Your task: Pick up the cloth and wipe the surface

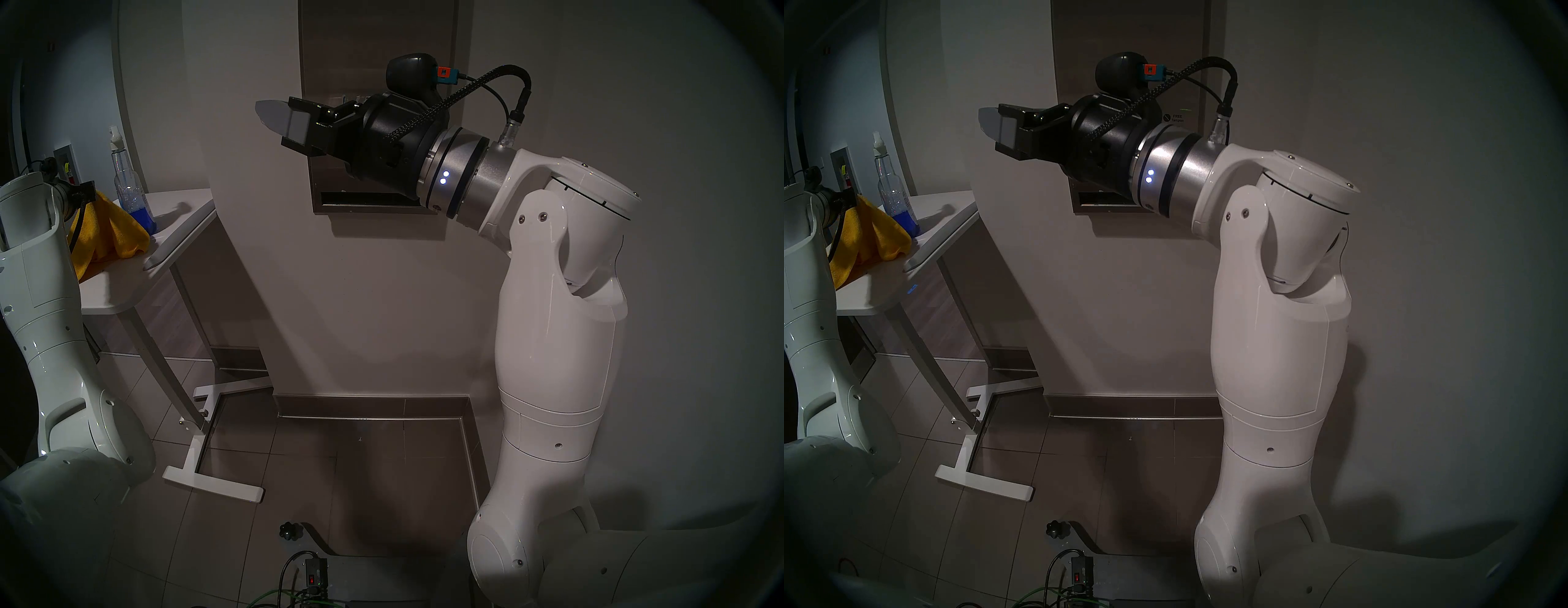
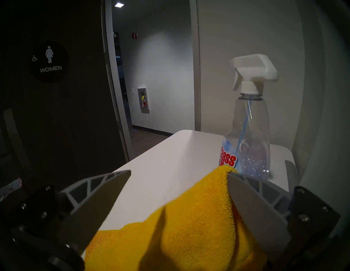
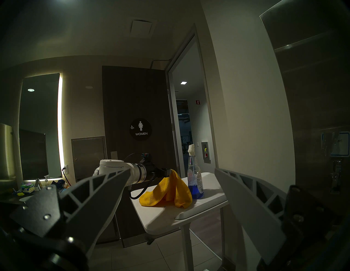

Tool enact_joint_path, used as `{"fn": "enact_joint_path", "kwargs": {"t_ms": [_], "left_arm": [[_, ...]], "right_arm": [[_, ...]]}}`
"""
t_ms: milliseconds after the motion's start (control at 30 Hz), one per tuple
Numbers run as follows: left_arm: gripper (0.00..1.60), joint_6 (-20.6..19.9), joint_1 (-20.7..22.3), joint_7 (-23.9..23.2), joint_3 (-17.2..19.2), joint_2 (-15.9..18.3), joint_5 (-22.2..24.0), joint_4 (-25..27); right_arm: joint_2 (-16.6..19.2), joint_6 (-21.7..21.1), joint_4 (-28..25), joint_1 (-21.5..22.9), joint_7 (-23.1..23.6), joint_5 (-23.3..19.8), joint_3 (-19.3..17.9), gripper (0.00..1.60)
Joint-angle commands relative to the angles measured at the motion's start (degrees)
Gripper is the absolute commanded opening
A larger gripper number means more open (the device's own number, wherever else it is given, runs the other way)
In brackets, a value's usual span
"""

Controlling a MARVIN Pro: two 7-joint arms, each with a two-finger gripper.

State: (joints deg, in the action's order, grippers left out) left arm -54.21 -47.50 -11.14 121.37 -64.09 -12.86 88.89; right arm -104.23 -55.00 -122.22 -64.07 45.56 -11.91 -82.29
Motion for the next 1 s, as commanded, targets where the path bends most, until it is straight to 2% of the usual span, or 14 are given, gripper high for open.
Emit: {"fn": "enact_joint_path", "kwargs": {"t_ms": [0, 100, 233, 300, 367, 533, 600, 633, 667, 800, 967], "left_arm": [[1.60, 5.1, 3.0, 1.2, -1.5, 0.9, -0.3, 4.6], [1.60, 5.9, 4.1, 2.0, -1.5, 0.3, 0.3, 5.4], [1.60, 4.8, 6.7, 4.0, 1.8, -1.7, 3.1, 5.3], [1.60, 4.8, 7.6, 4.8, 2.2, -2.1, 2.6, 4.5], [1.60, 5.7, 7.7, 6.2, 3.1, -2.8, 2.4, 4.1], [1.60, 11.6, 5.4, 9.4, 1.9, -1.8, 0.3, 5.0], [1.60, 12.3, 5.5, 9.8, 2.2, -1.9, 0.6, 4.4], [1.60, 11.9, 5.2, 9.5, 1.9, -1.5, 0.6, 4.0], [1.60, 8.6, 4.7, 6.4, 1.6, -0.6, 1.8, 3.6], [1.60, 5.9, 2.6, 4.3, 2.7, -3.5, 4.0, 3.9], [1.60, 2.8, -0.8, 3.7, 3.2, -6.2, 4.5, 6.7]], "right_arm": [[-0.2, 0.3, -1.1, 0.9, 0.1, -0.1, -0.1, 1.51], [-0.2, 0.3, -1.1, 0.9, 0.0, -0.1, -0.1, 1.51], [-0.2, 0.3, -1.1, 0.9, 0.0, -0.1, -0.1, 1.51], [-0.2, 0.3, -1.1, 0.9, 0.0, -0.1, -0.1, 1.51], [-0.2, 0.3, -1.1, 0.9, 0.0, -0.1, -0.1, 1.51], [-0.2, 0.3, -1.1, 0.9, 0.0, -0.1, -0.1, 1.51], [-0.2, 0.3, -1.1, 0.9, 0.0, -0.1, -0.1, 1.51], [-0.2, 0.3, -1.1, 0.9, 0.0, -0.1, -0.1, 1.51], [-0.2, 0.3, -1.1, 1.0, 0.0, -0.1, -0.1, 1.51], [-0.2, 0.3, -1.1, 1.0, 0.0, -0.1, -0.1, 1.51], [-0.2, 0.3, -1.1, 1.0, 0.0, -0.1, -0.1, 1.51]]}}
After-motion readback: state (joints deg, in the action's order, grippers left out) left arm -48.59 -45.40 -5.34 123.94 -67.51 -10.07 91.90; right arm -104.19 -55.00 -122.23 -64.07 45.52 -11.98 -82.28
